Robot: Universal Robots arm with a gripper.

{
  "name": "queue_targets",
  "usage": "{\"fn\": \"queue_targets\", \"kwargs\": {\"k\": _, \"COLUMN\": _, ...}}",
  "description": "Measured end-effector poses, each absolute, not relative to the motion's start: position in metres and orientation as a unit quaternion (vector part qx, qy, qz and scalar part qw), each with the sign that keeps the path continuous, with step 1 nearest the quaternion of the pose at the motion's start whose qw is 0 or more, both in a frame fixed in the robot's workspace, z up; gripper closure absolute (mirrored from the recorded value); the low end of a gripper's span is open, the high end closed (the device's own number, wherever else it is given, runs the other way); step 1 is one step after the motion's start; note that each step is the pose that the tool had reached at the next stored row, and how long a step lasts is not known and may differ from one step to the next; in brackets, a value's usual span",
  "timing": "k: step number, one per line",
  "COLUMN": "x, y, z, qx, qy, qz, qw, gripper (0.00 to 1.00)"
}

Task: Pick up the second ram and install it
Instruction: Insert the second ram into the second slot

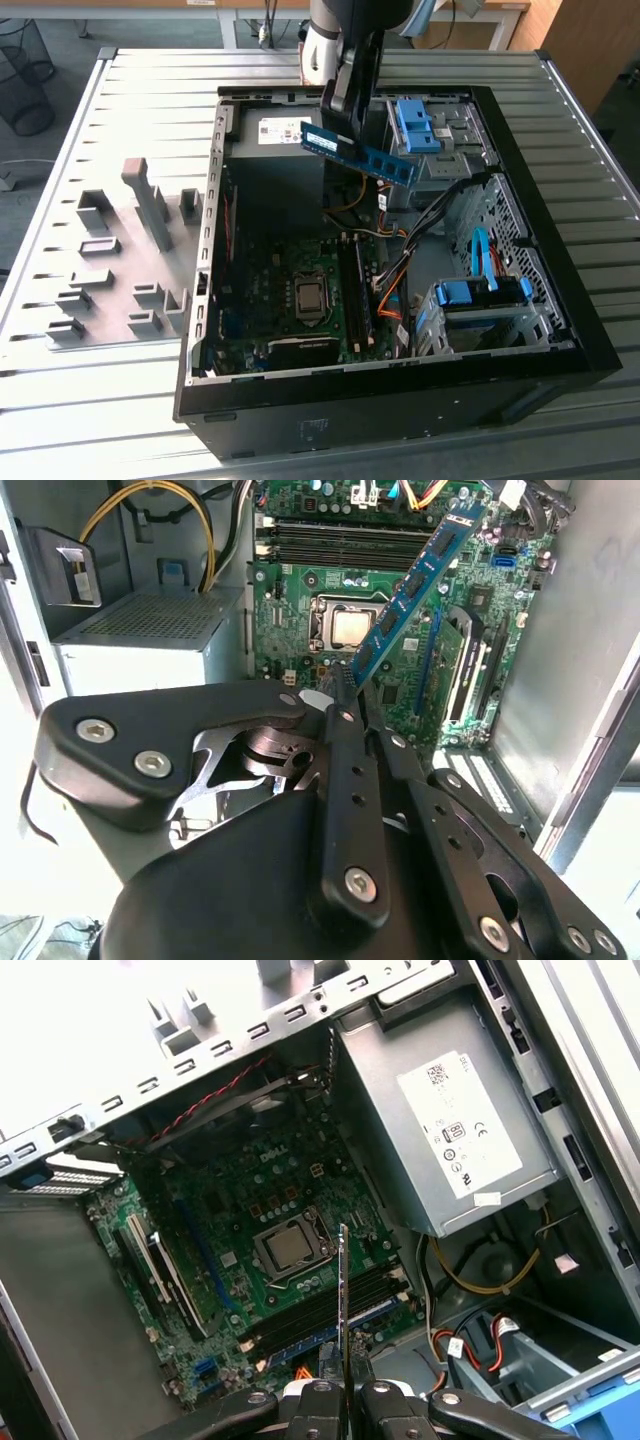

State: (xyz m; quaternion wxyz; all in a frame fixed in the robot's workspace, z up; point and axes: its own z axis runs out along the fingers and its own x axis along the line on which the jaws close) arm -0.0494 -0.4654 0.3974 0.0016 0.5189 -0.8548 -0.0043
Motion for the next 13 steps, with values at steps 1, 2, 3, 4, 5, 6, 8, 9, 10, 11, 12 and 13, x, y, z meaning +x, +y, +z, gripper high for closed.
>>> {"fn": "queue_targets", "kwargs": {"k": 1, "x": -0.0494, "y": -0.4654, "z": 0.3974, "qx": 0.518, "qy": -0.856, "qz": -0.004, "qw": 0.002, "gripper": 0.86}}
{"fn": "queue_targets", "kwargs": {"k": 2, "x": -0.0494, "y": -0.4654, "z": 0.3974, "qx": 0.517, "qy": -0.856, "qz": -0.004, "qw": 0.002, "gripper": 0.86}}
{"fn": "queue_targets", "kwargs": {"k": 3, "x": -0.0494, "y": -0.4654, "z": 0.3974, "qx": 0.515, "qy": -0.857, "qz": -0.004, "qw": 0.002, "gripper": 0.86}}
{"fn": "queue_targets", "kwargs": {"k": 4, "x": -0.0493, "y": -0.4654, "z": 0.3974, "qx": 0.514, "qy": -0.858, "qz": -0.004, "qw": 0.002, "gripper": 0.86}}
{"fn": "queue_targets", "kwargs": {"k": 5, "x": -0.0493, "y": -0.4654, "z": 0.3973, "qx": 0.512, "qy": -0.859, "qz": -0.004, "qw": 0.002, "gripper": 0.86}}
{"fn": "queue_targets", "kwargs": {"k": 6, "x": -0.0493, "y": -0.4654, "z": 0.3973, "qx": 0.511, "qy": -0.86, "qz": -0.004, "qw": 0.002, "gripper": 0.86}}
{"fn": "queue_targets", "kwargs": {"k": 8, "x": -0.0493, "y": -0.4654, "z": 0.3973, "qx": 0.508, "qy": -0.861, "qz": -0.004, "qw": 0.002, "gripper": 0.86}}
{"fn": "queue_targets", "kwargs": {"k": 9, "x": -0.0493, "y": -0.4654, "z": 0.3972, "qx": 0.506, "qy": -0.862, "qz": -0.004, "qw": 0.002, "gripper": 0.86}}
{"fn": "queue_targets", "kwargs": {"k": 10, "x": -0.0493, "y": -0.4654, "z": 0.3972, "qx": 0.505, "qy": -0.863, "qz": -0.004, "qw": 0.002, "gripper": 0.86}}
{"fn": "queue_targets", "kwargs": {"k": 11, "x": -0.0494, "y": -0.4654, "z": 0.3972, "qx": 0.503, "qy": -0.864, "qz": -0.004, "qw": 0.002, "gripper": 0.86}}
{"fn": "queue_targets", "kwargs": {"k": 12, "x": -0.0494, "y": -0.4654, "z": 0.3971, "qx": 0.501, "qy": -0.865, "qz": -0.004, "qw": 0.002, "gripper": 0.86}}
{"fn": "queue_targets", "kwargs": {"k": 13, "x": -0.0494, "y": -0.4654, "z": 0.3972, "qx": 0.5, "qy": -0.866, "qz": -0.004, "qw": 0.002, "gripper": 0.86}}
